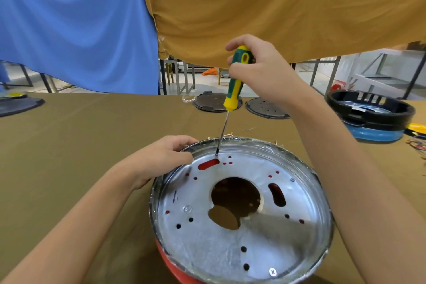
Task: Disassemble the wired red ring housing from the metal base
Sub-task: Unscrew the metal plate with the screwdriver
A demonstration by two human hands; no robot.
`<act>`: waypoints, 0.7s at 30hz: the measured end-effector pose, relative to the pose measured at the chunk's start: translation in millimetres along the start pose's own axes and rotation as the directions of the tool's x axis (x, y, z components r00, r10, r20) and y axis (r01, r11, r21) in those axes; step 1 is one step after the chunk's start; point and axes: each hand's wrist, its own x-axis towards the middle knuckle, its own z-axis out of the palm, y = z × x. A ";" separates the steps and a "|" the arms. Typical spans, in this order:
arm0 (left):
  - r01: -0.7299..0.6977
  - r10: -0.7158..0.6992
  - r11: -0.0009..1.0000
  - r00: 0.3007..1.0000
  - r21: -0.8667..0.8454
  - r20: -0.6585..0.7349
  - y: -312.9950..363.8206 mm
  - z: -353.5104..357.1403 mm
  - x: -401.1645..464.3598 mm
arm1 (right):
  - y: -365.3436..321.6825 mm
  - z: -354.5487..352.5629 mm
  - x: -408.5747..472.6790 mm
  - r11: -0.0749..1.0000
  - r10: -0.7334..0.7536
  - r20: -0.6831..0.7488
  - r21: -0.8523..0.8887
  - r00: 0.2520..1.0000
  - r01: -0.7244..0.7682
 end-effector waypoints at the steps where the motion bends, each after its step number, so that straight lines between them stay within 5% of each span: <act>1: -0.002 0.002 1.000 1.000 0.006 -0.002 -0.1 0.2 0.0 | 0.7 1.9 -0.5 0.998 -0.023 -0.006 -0.061 1.000 0.023; 6: -0.041 0.045 0.995 0.998 0.088 -0.044 1.4 -0.3 -0.8 | 3.8 3.2 0.9 0.991 -0.065 -0.106 -0.121 0.992 0.052; 11: -0.159 0.205 0.917 0.975 0.365 -0.089 7.3 0.3 1.8 | 1.4 -1.7 2.0 0.994 0.052 -0.027 0.098 0.998 -0.049; 16: -0.216 0.247 0.775 0.968 0.594 0.029 32.8 -4.3 23.8 | 0.4 4.3 -1.0 0.994 -0.051 -0.063 -0.105 0.997 0.045; 21: -0.255 0.215 0.685 0.966 0.683 0.145 41.5 -2.6 53.2 | -1.0 -2.2 1.7 1.000 -0.018 -0.014 0.000 1.000 0.018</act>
